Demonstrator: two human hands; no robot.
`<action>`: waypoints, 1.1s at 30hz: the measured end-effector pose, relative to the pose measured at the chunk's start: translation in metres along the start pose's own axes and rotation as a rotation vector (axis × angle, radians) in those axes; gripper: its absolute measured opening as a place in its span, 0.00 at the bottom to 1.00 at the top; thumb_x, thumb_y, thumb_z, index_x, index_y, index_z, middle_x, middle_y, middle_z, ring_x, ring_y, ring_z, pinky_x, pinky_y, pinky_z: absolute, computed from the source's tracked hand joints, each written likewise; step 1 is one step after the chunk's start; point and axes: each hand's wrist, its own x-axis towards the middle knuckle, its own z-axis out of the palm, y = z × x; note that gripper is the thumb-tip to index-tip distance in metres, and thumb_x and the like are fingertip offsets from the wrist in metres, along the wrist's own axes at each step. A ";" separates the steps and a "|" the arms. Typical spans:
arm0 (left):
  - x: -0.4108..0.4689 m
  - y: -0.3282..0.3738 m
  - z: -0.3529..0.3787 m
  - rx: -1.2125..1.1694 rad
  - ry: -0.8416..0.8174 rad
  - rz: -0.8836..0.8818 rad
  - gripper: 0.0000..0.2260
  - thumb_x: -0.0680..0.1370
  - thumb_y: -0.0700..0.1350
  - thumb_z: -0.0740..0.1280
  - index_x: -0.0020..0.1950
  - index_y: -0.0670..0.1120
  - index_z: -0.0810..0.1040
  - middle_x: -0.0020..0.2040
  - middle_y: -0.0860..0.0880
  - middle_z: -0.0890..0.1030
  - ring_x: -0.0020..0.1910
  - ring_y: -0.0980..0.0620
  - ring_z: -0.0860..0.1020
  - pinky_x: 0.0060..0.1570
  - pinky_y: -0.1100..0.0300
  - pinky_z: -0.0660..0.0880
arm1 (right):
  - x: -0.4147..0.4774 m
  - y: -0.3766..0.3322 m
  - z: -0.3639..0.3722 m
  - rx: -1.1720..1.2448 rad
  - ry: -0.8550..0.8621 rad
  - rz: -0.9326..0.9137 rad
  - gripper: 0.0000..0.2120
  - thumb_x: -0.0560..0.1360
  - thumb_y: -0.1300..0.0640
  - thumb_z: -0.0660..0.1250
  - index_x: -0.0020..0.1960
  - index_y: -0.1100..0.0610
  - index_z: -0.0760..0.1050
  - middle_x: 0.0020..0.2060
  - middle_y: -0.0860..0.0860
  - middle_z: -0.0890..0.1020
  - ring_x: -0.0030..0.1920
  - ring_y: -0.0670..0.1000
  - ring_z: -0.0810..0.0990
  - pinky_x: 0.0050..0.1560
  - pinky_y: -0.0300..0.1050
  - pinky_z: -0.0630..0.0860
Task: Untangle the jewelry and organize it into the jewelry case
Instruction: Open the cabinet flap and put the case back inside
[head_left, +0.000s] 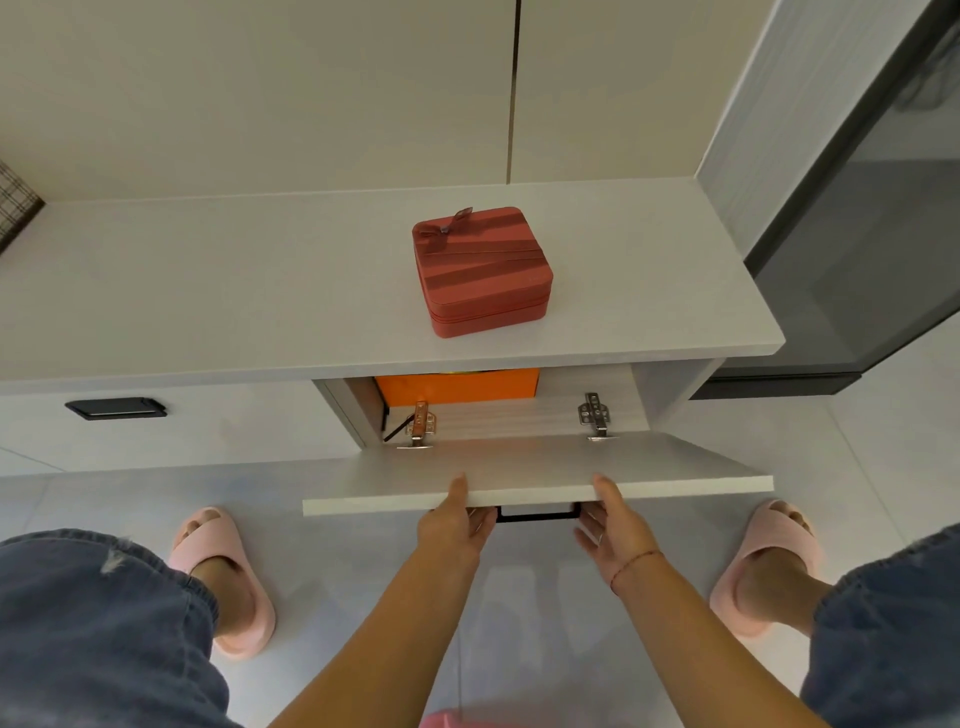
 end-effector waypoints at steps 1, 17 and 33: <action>0.002 -0.003 -0.005 -0.024 -0.006 -0.026 0.08 0.77 0.42 0.69 0.48 0.39 0.73 0.46 0.40 0.79 0.48 0.43 0.79 0.55 0.50 0.76 | 0.001 0.004 -0.005 0.013 0.003 0.025 0.08 0.76 0.50 0.66 0.52 0.52 0.75 0.49 0.52 0.78 0.54 0.51 0.76 0.60 0.49 0.69; 0.063 -0.079 -0.073 -0.213 0.057 -0.298 0.20 0.79 0.51 0.65 0.66 0.41 0.72 0.49 0.39 0.79 0.47 0.40 0.77 0.49 0.47 0.76 | 0.024 0.077 -0.060 0.345 0.232 0.461 0.07 0.77 0.61 0.64 0.41 0.61 0.69 0.35 0.57 0.72 0.31 0.55 0.67 0.31 0.46 0.70; 0.094 -0.100 -0.093 -0.418 0.114 -0.380 0.32 0.75 0.64 0.64 0.69 0.42 0.70 0.67 0.41 0.73 0.65 0.40 0.72 0.68 0.47 0.67 | 0.053 0.108 -0.058 0.538 0.267 0.429 0.14 0.77 0.47 0.62 0.47 0.59 0.74 0.41 0.53 0.75 0.41 0.53 0.73 0.71 0.58 0.59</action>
